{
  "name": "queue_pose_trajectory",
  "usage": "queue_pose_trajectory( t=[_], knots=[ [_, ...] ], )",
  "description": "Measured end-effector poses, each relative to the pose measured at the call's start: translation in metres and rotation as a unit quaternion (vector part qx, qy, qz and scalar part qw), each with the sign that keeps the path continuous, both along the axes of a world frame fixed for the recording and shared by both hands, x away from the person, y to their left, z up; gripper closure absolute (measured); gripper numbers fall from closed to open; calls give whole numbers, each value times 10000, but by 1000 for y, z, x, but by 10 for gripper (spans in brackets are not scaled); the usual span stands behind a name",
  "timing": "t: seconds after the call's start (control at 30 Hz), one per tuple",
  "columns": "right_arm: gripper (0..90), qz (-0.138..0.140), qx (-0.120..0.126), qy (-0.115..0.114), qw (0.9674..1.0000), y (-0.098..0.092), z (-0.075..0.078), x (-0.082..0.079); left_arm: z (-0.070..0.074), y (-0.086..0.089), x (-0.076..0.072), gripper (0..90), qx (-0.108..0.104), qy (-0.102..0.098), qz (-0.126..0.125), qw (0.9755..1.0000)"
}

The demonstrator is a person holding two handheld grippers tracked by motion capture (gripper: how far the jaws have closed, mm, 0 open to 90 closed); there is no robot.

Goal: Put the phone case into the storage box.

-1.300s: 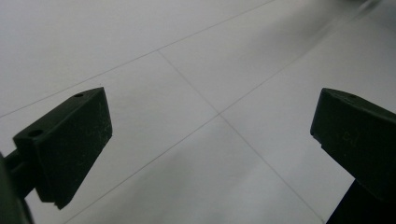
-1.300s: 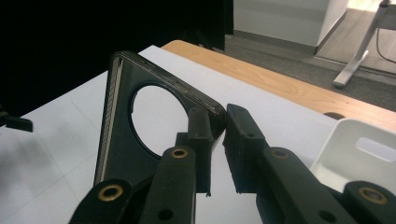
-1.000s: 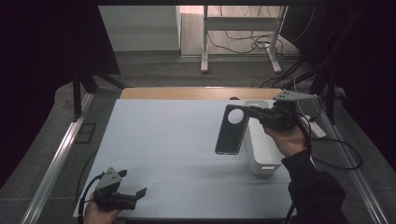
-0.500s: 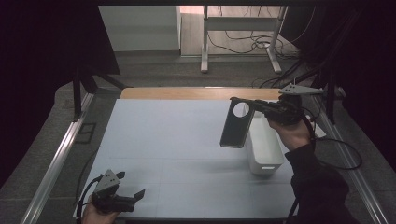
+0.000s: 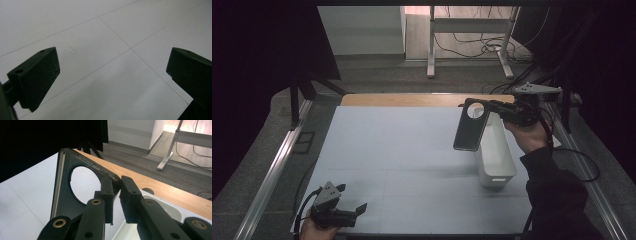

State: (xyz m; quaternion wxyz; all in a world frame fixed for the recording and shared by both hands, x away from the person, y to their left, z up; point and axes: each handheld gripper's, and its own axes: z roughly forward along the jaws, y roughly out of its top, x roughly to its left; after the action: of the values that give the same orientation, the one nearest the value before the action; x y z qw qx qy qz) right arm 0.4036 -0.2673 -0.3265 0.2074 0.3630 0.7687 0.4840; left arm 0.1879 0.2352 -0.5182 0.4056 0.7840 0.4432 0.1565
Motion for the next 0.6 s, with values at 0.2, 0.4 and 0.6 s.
queue_pose_trajectory(
  t=[0.2,0.4,0.6],
  knots=[
    [802,-76,14,-39,10000,-6,4,6,0,0,1,0,0,27,-27,10000],
    [802,-155,-56,-103,9998,-13,8,13,0,0,1,0,-5,36,-19,10000],
    [803,-216,-57,-112,9997,-21,10,22,0,0,1,0,3,52,-30,10000]
  ],
)
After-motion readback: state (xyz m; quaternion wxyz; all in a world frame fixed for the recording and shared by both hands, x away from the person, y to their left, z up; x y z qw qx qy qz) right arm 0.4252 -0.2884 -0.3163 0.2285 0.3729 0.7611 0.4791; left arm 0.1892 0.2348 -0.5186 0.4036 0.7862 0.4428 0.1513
